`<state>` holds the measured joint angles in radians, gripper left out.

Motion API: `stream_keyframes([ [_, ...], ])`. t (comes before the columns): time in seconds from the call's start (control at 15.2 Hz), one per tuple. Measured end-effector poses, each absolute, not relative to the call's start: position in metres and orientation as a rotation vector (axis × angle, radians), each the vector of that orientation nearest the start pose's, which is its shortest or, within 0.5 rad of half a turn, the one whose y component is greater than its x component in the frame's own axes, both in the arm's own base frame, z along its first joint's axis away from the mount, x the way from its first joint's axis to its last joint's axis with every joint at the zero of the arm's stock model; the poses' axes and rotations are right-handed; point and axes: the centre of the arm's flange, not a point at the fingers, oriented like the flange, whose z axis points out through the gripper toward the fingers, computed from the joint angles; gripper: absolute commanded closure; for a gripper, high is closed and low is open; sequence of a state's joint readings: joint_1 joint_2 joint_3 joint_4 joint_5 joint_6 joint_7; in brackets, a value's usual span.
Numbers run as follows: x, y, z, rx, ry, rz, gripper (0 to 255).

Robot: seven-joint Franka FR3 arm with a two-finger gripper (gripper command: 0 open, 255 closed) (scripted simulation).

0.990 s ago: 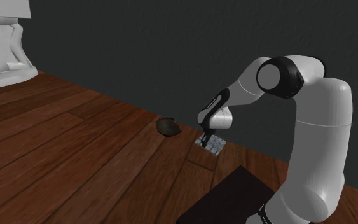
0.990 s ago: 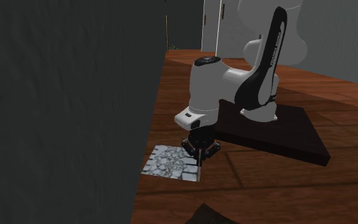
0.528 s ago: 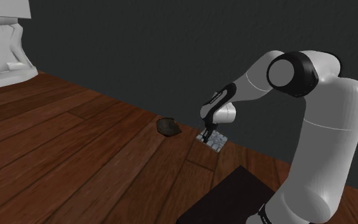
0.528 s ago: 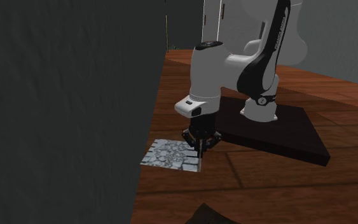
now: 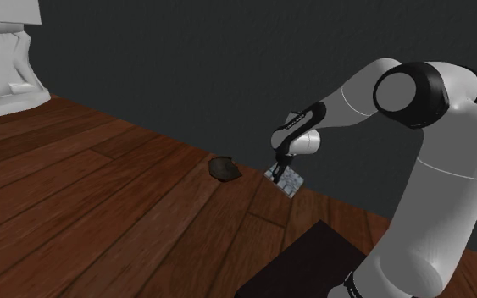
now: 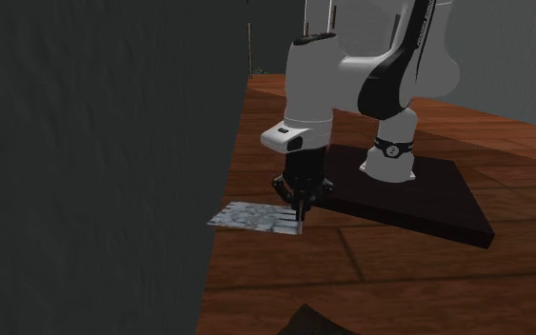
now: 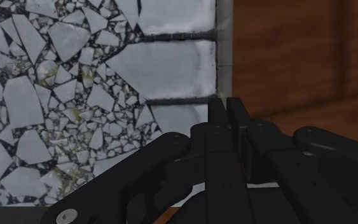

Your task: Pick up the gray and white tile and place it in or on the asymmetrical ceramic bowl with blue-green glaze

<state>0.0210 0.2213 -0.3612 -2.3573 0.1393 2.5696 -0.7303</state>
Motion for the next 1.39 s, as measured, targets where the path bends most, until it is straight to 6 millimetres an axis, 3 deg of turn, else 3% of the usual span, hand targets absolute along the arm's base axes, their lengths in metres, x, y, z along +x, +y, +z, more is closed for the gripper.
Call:
stream_keyframes([
  [0.66,0.485,-0.173,0.290,-3.117,-0.442,-0.011,255],
  [1.39,0.587,-0.081,0.303,-3.117,-0.443,-0.011,255],
])
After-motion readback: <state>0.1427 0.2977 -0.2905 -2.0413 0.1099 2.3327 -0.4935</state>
